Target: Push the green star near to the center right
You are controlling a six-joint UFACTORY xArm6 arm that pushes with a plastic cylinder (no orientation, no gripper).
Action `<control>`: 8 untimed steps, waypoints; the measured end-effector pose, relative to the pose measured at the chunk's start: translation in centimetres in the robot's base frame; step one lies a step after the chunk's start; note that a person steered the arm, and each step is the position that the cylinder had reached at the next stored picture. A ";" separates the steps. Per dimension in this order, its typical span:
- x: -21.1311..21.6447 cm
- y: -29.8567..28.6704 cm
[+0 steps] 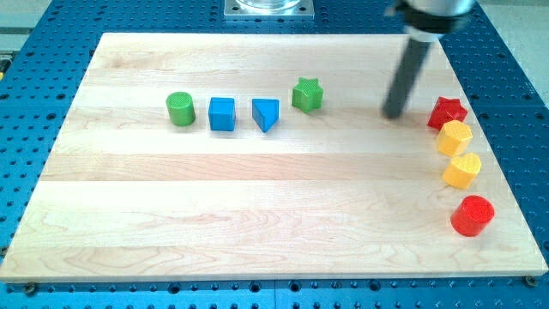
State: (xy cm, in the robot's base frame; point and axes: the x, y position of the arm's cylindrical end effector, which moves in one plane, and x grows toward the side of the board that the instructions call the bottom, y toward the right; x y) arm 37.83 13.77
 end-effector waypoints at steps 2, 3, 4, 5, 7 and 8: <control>3.5 -12.4; -2.4 -12.3; -4.2 -10.9; -4.1 -7.3; -1.0 -8.0; -1.6 1.8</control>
State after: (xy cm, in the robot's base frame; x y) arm 36.28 15.60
